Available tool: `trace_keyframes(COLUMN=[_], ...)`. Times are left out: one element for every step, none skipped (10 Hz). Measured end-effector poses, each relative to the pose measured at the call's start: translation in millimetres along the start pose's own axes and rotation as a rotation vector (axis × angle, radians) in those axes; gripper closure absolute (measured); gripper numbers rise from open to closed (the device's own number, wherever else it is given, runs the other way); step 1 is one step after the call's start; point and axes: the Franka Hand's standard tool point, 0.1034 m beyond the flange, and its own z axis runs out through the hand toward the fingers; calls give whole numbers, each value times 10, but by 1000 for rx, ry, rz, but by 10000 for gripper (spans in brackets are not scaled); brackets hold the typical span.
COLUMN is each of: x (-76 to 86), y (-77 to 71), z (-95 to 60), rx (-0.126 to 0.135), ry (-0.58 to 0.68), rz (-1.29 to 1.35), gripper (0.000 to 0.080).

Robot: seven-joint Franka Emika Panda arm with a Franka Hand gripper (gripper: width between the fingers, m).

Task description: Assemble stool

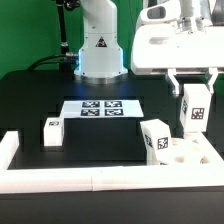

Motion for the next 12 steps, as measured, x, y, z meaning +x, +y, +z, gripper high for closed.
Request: trace_keyframes(x=[-42, -12, 28, 38, 20, 8, -6, -27, -50, -80, -99, -105], y=[2, -17, -21, -42, -53, -57, -54, -49, -44, -50, -75, -89], z=[64, 91, 98, 131, 176, 211, 231, 246, 262, 278, 288, 286], rx=[-5, -5, -4, -4, -6, -8, -10, -12, -14, -15, -13, -12], ry=[-9, -6, 0, 1, -1, -3, -5, -8, -11, -15, -11, -5], rz=[-5, -4, -4, -7, -12, -16, -18, -20, -22, -25, -30, -33], gripper=[465, 465, 465, 465, 465, 465, 465, 465, 465, 465, 465, 465])
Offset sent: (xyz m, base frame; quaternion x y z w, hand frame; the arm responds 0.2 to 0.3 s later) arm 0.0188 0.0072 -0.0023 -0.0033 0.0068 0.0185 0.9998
